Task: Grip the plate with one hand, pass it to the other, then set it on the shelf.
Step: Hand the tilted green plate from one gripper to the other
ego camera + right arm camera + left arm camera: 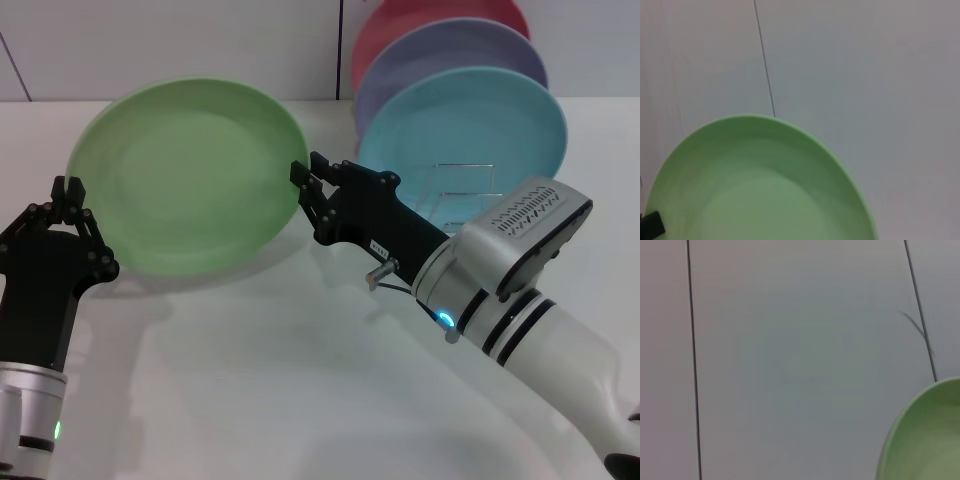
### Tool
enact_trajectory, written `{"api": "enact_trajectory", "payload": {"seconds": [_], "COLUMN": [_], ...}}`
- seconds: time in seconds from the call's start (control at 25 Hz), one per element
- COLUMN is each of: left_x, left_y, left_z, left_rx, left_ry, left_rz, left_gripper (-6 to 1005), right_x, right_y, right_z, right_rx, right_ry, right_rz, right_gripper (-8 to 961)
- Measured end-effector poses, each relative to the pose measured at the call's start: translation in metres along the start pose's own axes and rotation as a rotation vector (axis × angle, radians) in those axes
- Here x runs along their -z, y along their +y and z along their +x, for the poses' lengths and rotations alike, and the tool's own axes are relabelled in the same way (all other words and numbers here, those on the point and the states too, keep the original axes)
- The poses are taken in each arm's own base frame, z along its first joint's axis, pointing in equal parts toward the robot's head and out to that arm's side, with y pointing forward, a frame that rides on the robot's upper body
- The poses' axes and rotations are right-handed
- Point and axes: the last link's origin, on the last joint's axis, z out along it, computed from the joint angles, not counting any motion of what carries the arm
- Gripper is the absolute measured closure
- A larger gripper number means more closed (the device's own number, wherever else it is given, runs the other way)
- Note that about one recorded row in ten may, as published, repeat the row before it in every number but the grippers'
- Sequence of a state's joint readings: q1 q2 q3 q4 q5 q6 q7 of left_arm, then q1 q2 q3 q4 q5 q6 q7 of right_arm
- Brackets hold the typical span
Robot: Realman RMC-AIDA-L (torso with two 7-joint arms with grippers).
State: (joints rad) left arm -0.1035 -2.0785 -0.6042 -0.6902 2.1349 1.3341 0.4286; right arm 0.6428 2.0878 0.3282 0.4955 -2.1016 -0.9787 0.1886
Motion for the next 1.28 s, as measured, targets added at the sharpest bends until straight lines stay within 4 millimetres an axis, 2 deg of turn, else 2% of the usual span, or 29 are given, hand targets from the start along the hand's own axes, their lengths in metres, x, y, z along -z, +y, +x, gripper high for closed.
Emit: {"api": "enact_trajectory", "payload": {"seconds": [0.6,0.96,1.28], "left_x": [0.0021,0.0025,0.0024], "left_y": [0.0025,0.0023,0.0022], "left_z": [-0.0005,-0.0009,-0.0010], "left_rx": [0.002,-0.004,-0.004], "left_ry": [-0.002,-0.004,-0.004], "left_rz": [-0.013,-0.013,-0.013], "left_gripper": [964,964,964], "right_x": [-0.0002,-0.0001,0.0002], "right_y": [0.0002,0.0005,0.0006], "right_z": [0.0001,0.0004,0.0011], "right_rx": [0.001,-0.001,0.000], "right_ry": [0.001,0.001,0.003], "right_rz": [-0.001,0.000,0.003], "right_gripper": [771,834,838]}}
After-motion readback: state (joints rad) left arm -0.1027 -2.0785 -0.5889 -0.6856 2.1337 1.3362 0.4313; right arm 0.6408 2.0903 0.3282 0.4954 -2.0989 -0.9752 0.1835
